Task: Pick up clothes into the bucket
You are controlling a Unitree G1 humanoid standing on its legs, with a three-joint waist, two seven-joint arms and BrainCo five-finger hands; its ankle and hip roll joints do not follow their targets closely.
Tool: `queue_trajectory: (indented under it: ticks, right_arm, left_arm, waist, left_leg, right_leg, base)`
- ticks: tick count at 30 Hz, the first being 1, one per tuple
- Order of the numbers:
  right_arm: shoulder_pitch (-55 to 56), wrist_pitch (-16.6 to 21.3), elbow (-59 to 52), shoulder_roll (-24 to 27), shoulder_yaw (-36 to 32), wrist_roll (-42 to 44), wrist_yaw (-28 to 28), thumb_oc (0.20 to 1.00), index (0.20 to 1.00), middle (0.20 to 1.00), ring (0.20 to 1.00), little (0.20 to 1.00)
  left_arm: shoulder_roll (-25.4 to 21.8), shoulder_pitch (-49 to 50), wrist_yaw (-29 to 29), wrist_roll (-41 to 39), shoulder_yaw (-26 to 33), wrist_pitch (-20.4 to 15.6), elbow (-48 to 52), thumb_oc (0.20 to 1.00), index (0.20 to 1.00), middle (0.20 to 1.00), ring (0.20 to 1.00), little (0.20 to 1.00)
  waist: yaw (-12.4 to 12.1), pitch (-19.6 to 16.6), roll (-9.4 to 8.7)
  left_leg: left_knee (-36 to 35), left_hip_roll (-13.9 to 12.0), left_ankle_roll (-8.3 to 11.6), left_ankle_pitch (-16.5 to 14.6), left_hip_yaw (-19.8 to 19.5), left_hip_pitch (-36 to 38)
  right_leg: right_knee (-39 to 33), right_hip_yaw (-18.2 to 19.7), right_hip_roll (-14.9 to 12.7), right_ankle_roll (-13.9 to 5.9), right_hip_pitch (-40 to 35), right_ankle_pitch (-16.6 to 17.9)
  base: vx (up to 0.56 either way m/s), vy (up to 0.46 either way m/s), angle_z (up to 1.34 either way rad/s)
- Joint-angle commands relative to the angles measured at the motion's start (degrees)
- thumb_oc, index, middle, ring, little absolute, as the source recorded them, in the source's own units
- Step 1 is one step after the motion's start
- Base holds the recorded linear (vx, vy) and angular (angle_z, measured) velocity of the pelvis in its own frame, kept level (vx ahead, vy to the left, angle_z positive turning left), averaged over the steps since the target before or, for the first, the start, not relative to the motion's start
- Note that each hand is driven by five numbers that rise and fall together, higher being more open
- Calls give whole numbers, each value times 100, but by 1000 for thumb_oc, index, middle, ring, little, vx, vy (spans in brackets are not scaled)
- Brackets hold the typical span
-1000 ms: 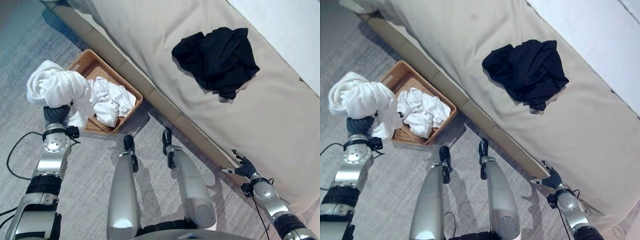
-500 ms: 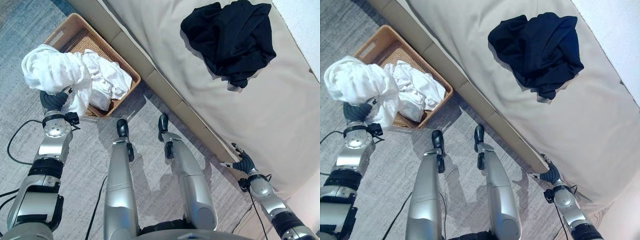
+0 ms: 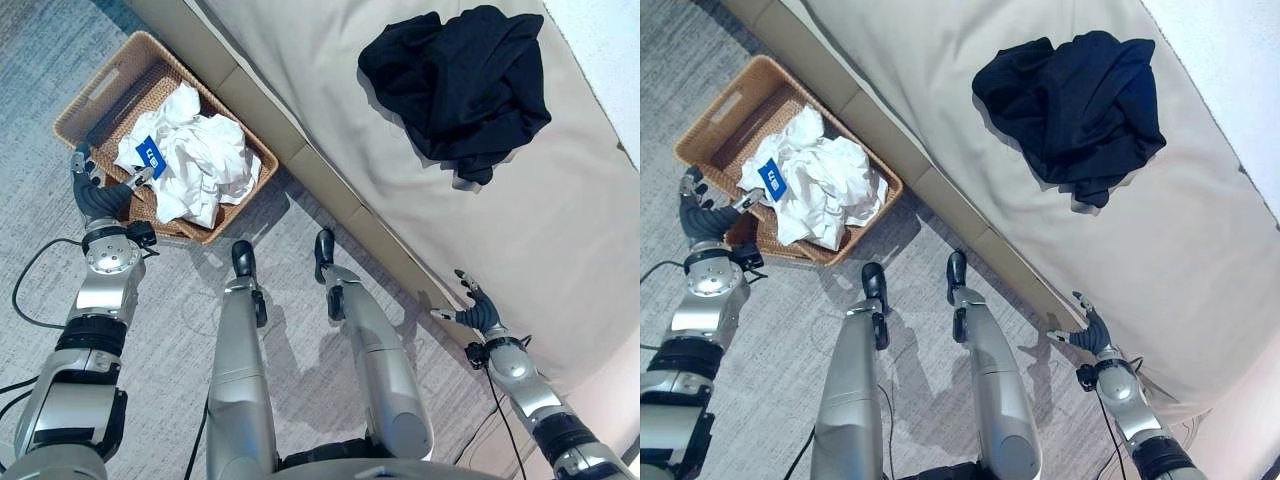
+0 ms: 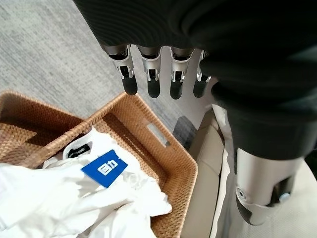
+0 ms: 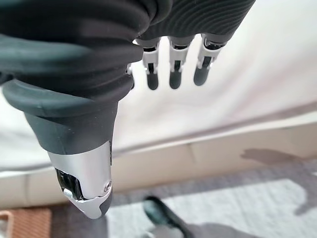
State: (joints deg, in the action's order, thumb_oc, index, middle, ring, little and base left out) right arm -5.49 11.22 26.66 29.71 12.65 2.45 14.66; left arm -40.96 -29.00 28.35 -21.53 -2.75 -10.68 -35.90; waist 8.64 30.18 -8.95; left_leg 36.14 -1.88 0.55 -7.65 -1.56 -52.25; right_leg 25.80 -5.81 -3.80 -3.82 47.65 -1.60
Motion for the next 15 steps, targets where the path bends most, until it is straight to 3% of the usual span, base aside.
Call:
queue_trajectory:
  ticks: [1,2,6,8,12,15]
  right_arm:
    - [-296,364,-587,145,-565,150,815,1000,1000,1000,1000,1000]
    - [-404,445,-808,180,-690,-18,1016,1000,1000,1000,1000,1000]
    - [-677,611,-1703,514,-1161,-923,1836,1000,1000,1000,1000,1000]
    - [-817,625,-1770,638,-1258,-1104,1988,1000,1000,1000,1000,1000]
    - [-1127,559,-1874,788,-1362,-1319,2248,1000,1000,1000,1000,1000]
    - [-1601,432,-1685,1059,-1321,-1685,2629,1000,1000,1000,1000,1000]
  left_arm:
    - [48,190,320,120,250,-251,224,1000,1000,1000,1000,1000]
    - [121,221,371,232,278,-257,256,1000,1000,1000,1000,1000]
    - [496,628,654,982,231,-291,323,1000,1000,1000,1000,1000]
    - [712,824,651,1145,174,-382,359,1000,1000,1000,1000,1000]
    - [1057,1113,609,1590,-111,-436,290,1000,1000,1000,1000,1000]
    - [1154,1479,444,2390,-687,-443,147,1000,1000,1000,1000,1000]
  waist:
    - [-160,-38,-105]
    - [-144,-38,-94]
    - [-263,-38,77]
    - [-340,-38,173]
    - [-495,-38,307]
    - [-688,-38,501]
  left_leg:
    - [184,90,71,-406,-355,245]
    - [101,135,61,-190,-304,155]
    - [-247,205,85,-69,-301,375]
    - [-446,253,106,18,-334,498]
    - [-816,330,140,198,-387,693]
    - [-1221,400,177,407,-483,906]
  right_leg:
    - [-342,124,-368,-457,-269,7]
    - [-404,118,-418,-421,-175,172]
    - [-392,104,-506,-424,-280,131]
    - [-404,73,-563,-423,-359,111]
    - [-430,-12,-637,-415,-471,83]
    - [-400,-117,-738,-405,-566,28]
  base:
    - [-69,18,0]
    - [-70,21,3]
    - [-17,4,1]
    - [17,-25,14]
    - [22,-49,18]
    - [30,-75,26]
